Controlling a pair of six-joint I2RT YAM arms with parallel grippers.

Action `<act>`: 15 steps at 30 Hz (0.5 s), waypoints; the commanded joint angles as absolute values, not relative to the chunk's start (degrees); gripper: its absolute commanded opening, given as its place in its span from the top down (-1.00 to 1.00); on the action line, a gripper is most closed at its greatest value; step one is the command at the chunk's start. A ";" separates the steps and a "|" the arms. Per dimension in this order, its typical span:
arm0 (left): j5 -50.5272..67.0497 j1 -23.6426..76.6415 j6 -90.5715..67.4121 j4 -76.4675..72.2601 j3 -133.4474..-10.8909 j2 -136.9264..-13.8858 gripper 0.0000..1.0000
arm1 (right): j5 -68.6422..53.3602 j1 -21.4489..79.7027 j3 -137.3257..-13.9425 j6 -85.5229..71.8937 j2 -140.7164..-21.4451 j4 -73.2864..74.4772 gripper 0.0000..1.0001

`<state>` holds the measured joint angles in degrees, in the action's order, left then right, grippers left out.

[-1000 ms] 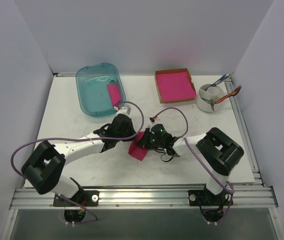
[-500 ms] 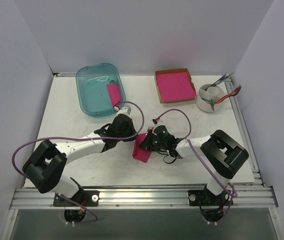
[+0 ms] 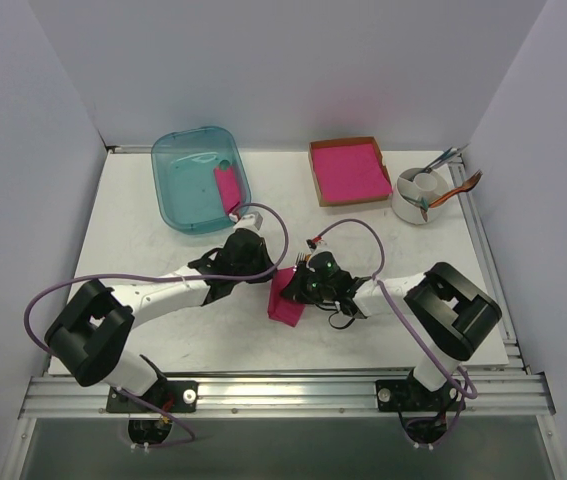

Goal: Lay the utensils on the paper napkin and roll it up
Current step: Roll the napkin at the center of the board.

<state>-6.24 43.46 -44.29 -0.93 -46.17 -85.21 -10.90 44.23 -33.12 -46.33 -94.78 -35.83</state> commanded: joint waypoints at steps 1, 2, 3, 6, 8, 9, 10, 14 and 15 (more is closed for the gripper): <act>-4.83 43.68 -43.42 -6.23 -45.18 -85.34 0.95 | -9.40 43.94 -34.54 -45.62 -95.62 -33.22 0.97; -4.83 43.77 -43.16 -6.33 -45.09 -85.34 0.95 | -9.58 44.12 -34.72 -45.53 -95.89 -33.14 0.97; -5.01 43.77 -42.81 -5.89 -45.00 -85.34 0.95 | -9.75 44.21 -34.98 -45.44 -96.06 -33.05 0.98; -6.50 43.60 -42.19 -4.66 -44.74 -85.78 0.95 | -9.58 45.35 -35.94 -44.65 -96.24 -32.08 0.98; -6.77 42.54 -41.75 -5.01 -44.04 -86.04 0.95 | -8.71 46.14 -37.09 -43.86 -96.24 -30.33 0.98; -6.77 42.19 -41.49 -5.18 -44.03 -86.22 0.95 | -8.35 46.84 -37.35 -43.86 -96.24 -29.89 0.98; -6.77 41.75 -40.79 -5.19 -44.12 -86.31 0.95 | -8.18 46.93 -37.53 -43.77 -96.24 -29.62 0.98; -7.56 41.66 -39.73 -3.96 -45.44 -86.13 0.95 | -7.74 47.20 -38.05 -43.77 -95.63 -28.66 0.97; -7.65 41.57 -39.73 -3.96 -45.44 -85.87 0.95 | -7.47 47.20 -38.32 -43.60 -95.36 -28.39 0.97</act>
